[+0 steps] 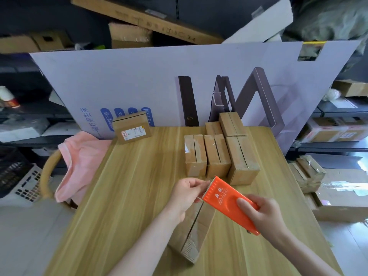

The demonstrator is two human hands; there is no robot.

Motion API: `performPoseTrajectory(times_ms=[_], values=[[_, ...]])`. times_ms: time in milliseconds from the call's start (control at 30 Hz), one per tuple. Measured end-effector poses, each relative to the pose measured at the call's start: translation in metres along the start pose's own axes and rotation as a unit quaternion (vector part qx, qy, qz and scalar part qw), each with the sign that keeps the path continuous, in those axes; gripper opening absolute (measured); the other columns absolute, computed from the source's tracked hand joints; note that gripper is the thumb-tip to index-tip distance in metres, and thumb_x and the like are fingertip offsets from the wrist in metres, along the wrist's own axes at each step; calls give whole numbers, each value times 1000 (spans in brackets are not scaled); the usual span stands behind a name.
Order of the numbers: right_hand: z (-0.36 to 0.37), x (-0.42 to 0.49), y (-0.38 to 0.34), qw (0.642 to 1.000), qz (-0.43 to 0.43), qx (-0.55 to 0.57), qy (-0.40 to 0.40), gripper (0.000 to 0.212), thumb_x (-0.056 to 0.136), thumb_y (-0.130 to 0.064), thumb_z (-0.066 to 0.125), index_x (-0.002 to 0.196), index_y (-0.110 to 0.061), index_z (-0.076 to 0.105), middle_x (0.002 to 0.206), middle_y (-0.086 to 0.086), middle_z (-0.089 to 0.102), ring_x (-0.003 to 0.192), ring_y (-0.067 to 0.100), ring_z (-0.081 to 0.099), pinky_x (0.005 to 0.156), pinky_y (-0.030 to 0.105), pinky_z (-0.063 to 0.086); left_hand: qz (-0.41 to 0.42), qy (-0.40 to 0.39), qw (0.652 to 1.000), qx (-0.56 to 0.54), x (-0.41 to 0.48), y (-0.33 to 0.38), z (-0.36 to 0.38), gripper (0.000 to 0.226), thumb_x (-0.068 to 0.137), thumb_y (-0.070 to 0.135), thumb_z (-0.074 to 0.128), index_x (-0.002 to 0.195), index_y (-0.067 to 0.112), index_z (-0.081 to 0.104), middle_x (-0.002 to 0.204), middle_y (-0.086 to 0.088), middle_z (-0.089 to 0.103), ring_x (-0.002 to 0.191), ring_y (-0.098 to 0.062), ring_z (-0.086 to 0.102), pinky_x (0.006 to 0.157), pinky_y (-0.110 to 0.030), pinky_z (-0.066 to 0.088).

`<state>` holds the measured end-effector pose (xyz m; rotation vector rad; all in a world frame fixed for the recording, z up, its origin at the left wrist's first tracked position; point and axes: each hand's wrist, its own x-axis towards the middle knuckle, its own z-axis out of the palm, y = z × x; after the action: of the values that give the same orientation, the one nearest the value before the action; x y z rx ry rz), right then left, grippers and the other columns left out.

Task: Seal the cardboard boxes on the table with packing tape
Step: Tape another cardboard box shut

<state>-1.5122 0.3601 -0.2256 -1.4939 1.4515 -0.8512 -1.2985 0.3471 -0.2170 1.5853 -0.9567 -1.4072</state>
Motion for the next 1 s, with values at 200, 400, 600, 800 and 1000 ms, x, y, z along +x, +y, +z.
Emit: performPoseTrajectory(times_ms=[200,400,600,800,1000], values=[[14,-2,-13,996,-2,-91,-6,25,84,-33,70,74,-11,73,58,13,65,48,33,61,44,49,50,-2,68,997,46,18,-4,-11,20,84,10,71,66,18,71,60,5,70,52,-4,58,48,-18,41],[2,1,-16,983,19,-180,-18,23,81,-43,68,71,-23,73,59,2,67,46,17,62,44,42,54,-13,88,994,56,33,-12,-32,22,78,-4,69,64,13,73,60,0,70,53,-10,58,49,-18,46],[-39,2,15,973,64,-221,-8,18,80,-41,72,68,-28,71,55,-14,66,43,6,61,40,33,53,-37,159,984,70,57,-27,-64,9,79,1,72,74,9,74,69,-1,73,54,-7,59,53,-19,50],[-37,24,34,929,104,-355,-32,33,83,-58,60,70,-28,67,62,-10,64,58,5,61,46,22,39,-62,148,981,109,81,-60,-45,9,81,17,75,73,14,74,67,1,72,55,-8,58,57,-19,52],[-14,51,57,902,149,-399,-73,41,82,-65,53,76,-26,66,67,-10,63,54,6,61,42,19,39,-104,170,964,176,108,-89,-39,15,80,29,75,68,21,73,63,5,70,57,-11,61,58,-22,47]])
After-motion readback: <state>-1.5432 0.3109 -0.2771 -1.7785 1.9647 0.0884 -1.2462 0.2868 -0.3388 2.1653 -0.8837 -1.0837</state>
